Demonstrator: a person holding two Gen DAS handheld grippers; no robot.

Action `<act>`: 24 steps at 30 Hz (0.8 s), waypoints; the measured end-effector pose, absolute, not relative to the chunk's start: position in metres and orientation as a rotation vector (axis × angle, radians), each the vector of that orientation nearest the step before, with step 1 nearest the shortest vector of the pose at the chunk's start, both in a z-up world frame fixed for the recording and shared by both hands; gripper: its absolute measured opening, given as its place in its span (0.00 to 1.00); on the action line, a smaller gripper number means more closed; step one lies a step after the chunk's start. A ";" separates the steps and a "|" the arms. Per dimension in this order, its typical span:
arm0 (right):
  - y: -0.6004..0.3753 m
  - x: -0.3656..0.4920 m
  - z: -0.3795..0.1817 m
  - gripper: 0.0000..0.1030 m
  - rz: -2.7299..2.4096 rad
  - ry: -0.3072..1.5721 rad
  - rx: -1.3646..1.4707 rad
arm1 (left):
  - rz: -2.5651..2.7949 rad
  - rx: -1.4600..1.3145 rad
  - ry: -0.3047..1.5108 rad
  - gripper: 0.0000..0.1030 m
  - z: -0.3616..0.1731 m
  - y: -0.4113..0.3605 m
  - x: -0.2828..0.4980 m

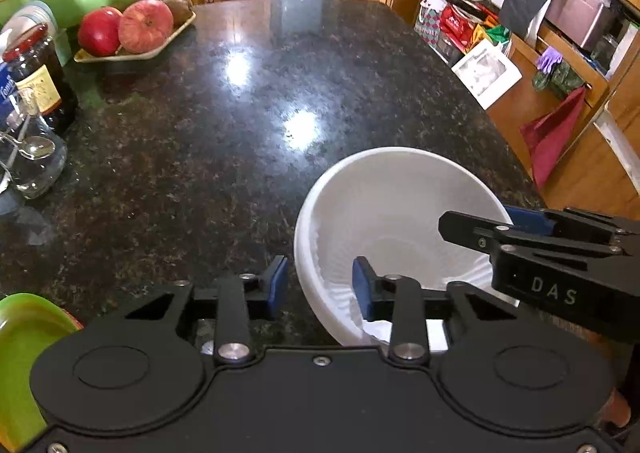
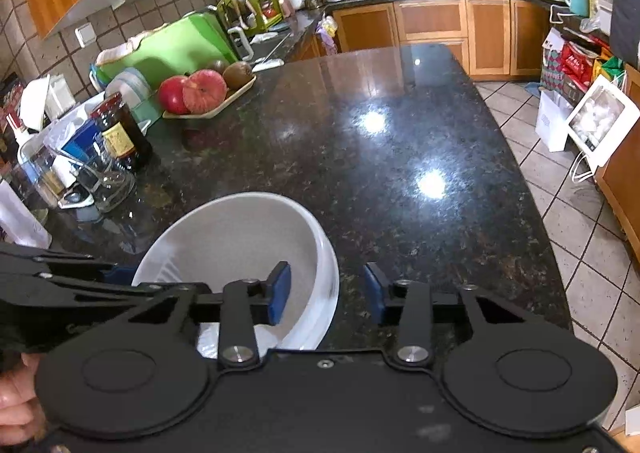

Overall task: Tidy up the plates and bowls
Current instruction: 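Move the left tool back to the white bowl rim and close it, then lift the white bowl with the left tool and carry it over the green plate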

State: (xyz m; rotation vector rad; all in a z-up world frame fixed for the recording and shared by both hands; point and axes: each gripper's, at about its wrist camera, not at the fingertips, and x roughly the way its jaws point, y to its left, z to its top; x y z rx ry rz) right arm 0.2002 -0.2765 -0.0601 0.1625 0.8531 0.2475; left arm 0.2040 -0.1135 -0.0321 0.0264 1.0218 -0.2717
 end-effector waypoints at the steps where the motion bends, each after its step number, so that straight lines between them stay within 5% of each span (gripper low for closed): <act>1: -0.275 0.202 -0.061 0.29 0.250 0.863 0.165 | -0.270 0.024 1.027 0.40 -0.033 -0.113 0.205; 8: -0.274 0.205 -0.064 0.21 0.252 0.891 0.184 | -0.263 0.015 1.048 0.24 -0.035 -0.113 0.211; 24: -0.277 0.191 -0.059 0.22 0.241 0.890 0.172 | -0.260 -0.007 1.079 0.23 -0.031 -0.117 0.206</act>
